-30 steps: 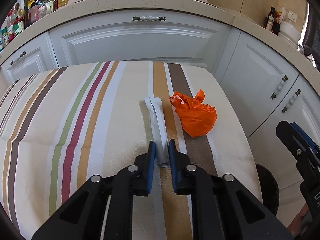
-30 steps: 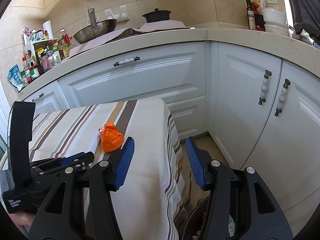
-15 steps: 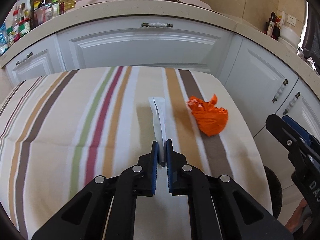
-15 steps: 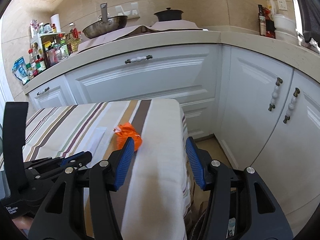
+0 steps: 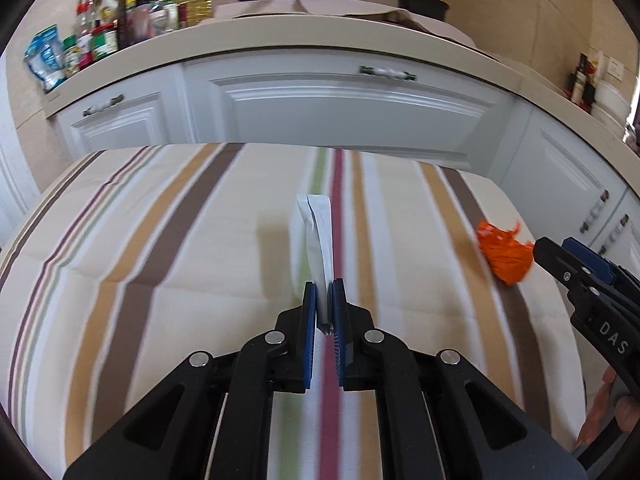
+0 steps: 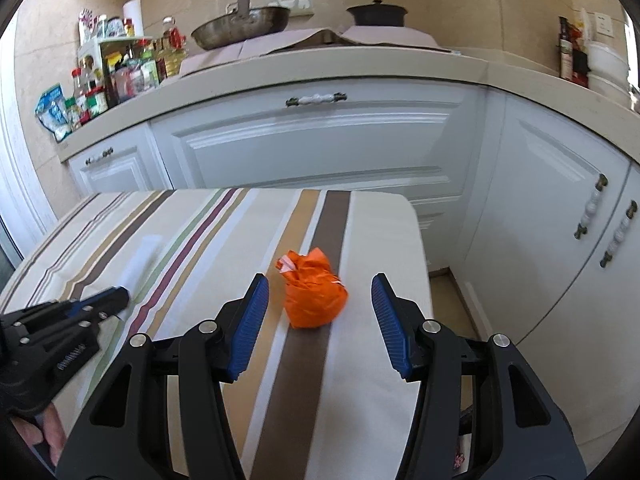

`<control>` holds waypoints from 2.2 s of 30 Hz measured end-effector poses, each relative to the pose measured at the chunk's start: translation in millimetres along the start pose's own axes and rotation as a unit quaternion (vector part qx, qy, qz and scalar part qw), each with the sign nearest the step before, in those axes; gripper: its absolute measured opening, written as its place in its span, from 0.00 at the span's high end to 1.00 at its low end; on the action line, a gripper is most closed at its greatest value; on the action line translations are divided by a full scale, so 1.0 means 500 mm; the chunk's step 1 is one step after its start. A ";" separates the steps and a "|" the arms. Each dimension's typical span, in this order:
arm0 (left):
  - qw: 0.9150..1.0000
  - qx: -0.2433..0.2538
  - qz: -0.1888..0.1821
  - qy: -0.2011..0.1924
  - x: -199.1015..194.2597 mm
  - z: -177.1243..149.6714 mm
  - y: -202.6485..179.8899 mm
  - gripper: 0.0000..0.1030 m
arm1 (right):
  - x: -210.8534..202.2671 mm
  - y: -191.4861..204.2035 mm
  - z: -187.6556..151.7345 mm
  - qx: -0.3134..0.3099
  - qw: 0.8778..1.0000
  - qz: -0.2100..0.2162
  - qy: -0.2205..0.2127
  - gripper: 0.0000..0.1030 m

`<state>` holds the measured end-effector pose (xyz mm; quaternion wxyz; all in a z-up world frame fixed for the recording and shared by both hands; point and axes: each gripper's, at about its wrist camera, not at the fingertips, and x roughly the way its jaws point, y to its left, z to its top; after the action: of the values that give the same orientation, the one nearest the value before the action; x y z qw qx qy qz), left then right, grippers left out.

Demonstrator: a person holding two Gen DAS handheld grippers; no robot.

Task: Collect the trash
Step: 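Grasp the orange plastic bag with the right tool while the left tool holds the tube, then carry the tube and orange bag over the black bin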

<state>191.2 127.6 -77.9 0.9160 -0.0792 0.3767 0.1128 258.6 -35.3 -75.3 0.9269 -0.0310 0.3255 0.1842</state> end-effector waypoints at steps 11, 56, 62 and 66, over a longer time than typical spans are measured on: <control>1.000 -0.020 0.019 0.002 0.003 0.001 0.048 0.92 | 0.071 0.008 0.002 -0.002 0.997 0.002 0.074 0.52; 0.992 0.066 -0.070 -0.084 -0.256 -0.098 -0.125 0.92 | -0.387 -0.049 -0.163 0.039 0.992 -0.081 -0.087 0.63; 0.986 0.103 -0.105 -0.081 -0.272 -0.126 -0.219 0.92 | -0.439 -0.143 -0.200 0.077 0.985 -0.123 -0.094 0.63; 0.981 0.127 -0.125 -0.074 -0.270 -0.144 -0.285 0.91 | -0.460 -0.206 -0.225 0.101 0.980 -0.146 -0.093 0.63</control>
<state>87.4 -45.6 -24.4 0.9508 -0.0006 0.3063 -0.0459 63.7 -225.2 -29.0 0.9684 0.0323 0.2469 0.0153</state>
